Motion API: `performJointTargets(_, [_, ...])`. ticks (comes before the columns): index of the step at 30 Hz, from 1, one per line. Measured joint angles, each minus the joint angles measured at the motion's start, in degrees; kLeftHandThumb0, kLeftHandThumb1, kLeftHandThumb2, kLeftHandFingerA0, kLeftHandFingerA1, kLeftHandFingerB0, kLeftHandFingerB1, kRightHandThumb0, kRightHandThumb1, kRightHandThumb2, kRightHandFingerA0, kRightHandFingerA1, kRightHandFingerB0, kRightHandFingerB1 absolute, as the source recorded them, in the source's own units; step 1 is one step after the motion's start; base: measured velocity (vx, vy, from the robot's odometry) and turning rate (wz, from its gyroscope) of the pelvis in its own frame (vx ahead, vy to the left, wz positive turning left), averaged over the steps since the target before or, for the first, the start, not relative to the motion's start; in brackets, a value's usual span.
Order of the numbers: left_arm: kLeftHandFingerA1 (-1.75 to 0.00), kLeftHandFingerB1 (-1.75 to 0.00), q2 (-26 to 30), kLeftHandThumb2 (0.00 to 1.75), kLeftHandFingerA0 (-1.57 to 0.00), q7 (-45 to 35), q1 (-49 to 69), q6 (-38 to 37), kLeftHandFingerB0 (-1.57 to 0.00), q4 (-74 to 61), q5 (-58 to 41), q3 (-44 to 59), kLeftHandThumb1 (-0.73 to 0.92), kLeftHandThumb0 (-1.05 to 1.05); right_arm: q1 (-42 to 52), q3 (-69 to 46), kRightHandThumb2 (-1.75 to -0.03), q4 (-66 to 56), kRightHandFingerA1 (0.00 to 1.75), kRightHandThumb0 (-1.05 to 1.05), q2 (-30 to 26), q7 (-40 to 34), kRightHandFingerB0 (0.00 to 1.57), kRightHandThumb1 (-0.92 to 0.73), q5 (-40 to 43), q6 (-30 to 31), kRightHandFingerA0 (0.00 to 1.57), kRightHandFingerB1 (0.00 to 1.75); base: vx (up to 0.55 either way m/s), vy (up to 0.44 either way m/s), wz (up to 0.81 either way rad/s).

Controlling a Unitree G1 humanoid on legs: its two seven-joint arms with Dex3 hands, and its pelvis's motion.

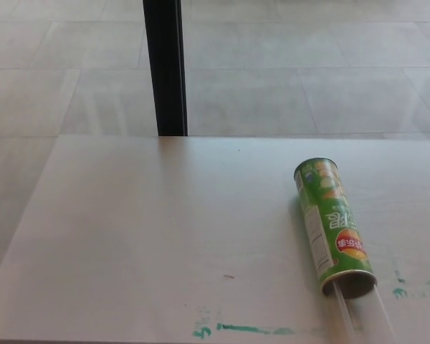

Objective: Use the finger on the right hand of the robot to pull out the chips tray kept inside a container in the middle of the desk

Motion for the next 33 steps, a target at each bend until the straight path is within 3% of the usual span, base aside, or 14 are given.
performJointTargets(5, [-0.63,-0.52,-0.03,0.59,-0.49,-0.01,0.29,0.0,-0.52,-0.01,-0.06,0.15,0.67,-0.47,0.99,-4.4,-0.54,10.64,0.85,-0.15,3.16,-2.38,0.13,-0.52,2.08,0.37,0.88,0.3,0.0,0.0,0.0])
performJointTargets(6, [-0.62,-0.51,-0.03,0.61,-0.5,-0.02,0.33,0.0,-0.53,-0.02,-0.07,0.22,0.69,-0.48,0.76,-4.88,-0.84,12.34,0.91,-0.11,4.0,-3.09,0.03,-0.38,2.22,0.79,0.86,0.46,0.0,0.0,0.0])
performJointTargets(7, [-0.62,-0.51,-0.04,0.61,-0.5,-0.02,0.33,0.0,-0.53,-0.02,-0.05,0.2,0.69,-0.48,0.47,-5.22,-0.84,14.17,0.91,-0.11,4.87,-3.86,0.03,-0.38,2.31,1.25,0.86,0.46,0.0,0.0,0.0])
performJointTargets(8, [-0.62,-0.51,-0.04,0.61,-0.5,-0.03,0.32,0.0,-0.52,-0.02,-0.04,0.19,0.69,-0.49,0.15,-5.4,-0.55,15.75,0.85,-0.16,5.58,-4.56,0.13,-0.54,2.42,1.65,0.85,0.31,0.0,0.0,0.0])
performJointTargets(21, [-0.62,-0.51,0.05,0.61,-0.5,-0.06,0.46,-0.07,-0.52,-0.07,0.06,-0.71,0.69,-0.49,-3.47,-4.51,-0.56,28.77,0.83,-0.19,9.0,-14.19,0.13,-0.54,3.29,5.3,0.84,0.32,0.0,0.0,0.0])
performJointTargets(22, [-0.59,-0.5,0.07,0.6,-0.44,-0.06,0.46,-0.12,-0.53,-0.1,0.05,-0.76,0.71,-0.48,-3.59,-4.31,-0.6,29.05,0.67,-0.25,8.99,-14.97,0.14,-0.59,3.42,5.54,0.77,0.32,0.0,0.0,0.0])
performJointTargets(24, [-0.59,-0.5,0.01,0.6,-0.44,-0.07,0.33,-0.15,-0.53,-0.12,0.01,-0.82,0.71,-0.48,-4.26,-4.3,-0.6,31.74,0.67,-0.25,8.99,-15.46,0.14,-0.59,4.01,5.4,0.77,0.32,0.0,0.0,0.0])
performJointTargets(25, [-0.59,-0.5,-0.04,0.6,-0.44,-0.08,0.26,-0.16,-0.53,-0.13,0.01,-0.84,0.71,-0.48,-4.51,-4.29,-0.9,32.93,0.75,-0.18,9.05,-15.45,0.01,-0.45,4.22,5.38,0.71,0.45,0.0,0.0,0.0])
performJointTargets(26, [-0.68,-0.55,-0.04,0.59,-0.55,-0.08,0.28,-0.15,-0.55,-0.11,0.01,-0.85,0.65,-0.48,-4.95,-4.27,-0.64,35.52,0.71,-0.3,9.34,-15.38,0.09,-0.63,4.7,5.35,0.62,0.26,0.0,0.0,0.0])
performJointTargets(28, [-0.68,-0.55,-0.1,0.59,-0.55,-0.07,0.26,-0.15,-0.55,-0.1,-0.02,-0.85,0.65,-0.48,-5.57,-4.02,-0.64,39.53,0.71,-0.3,9.37,-15.24,0.09,-0.63,5.27,5.36,0.62,0.26,0.0,0.0,0.0])
performJointTargets(30, [-0.59,-0.49,-0.11,0.6,-0.48,-0.07,0.24,-0.15,-0.51,-0.1,-0.04,-0.83,0.69,-0.48,-6.19,-3.75,-0.76,43.98,0.69,-0.26,9.39,-14.99,0.01,-0.49,5.95,5.32,0.7,0.35,0.0,0.0,0.0])
performJointTargets(31, [-0.63,-0.52,-0.11,0.61,-0.5,-0.07,0.23,-0.15,-0.53,-0.11,-0.05,-0.83,0.68,-0.51,-6.42,-3.64,-0.59,45.95,0.61,-0.26,9.43,-14.83,0.1,-0.63,6.39,5.24,0.76,0.26,0.0,0.0,0.0])
performJointTargets(32, [-0.6,-0.5,-0.11,0.6,-0.47,-0.07,0.23,-0.15,-0.5,-0.1,-0.05,-0.83,0.7,-0.45,-6.67,-3.39,-0.63,48.01,0.64,-0.3,9.44,-14.72,0.1,-0.61,6.75,5.15,0.8,0.3,0.0,0.0,0.0])
performJointTargets(33, [-0.64,-0.52,-0.11,0.61,-0.53,-0.07,0.22,-0.15,-0.53,-0.1,-0.05,-0.82,0.69,-0.49,-6.9,-2.99,-0.91,49.91,0.74,-0.23,9.46,-14.64,0.0,-0.46,7.13,5.04,0.67,0.45,0.0,0.0,0.0])
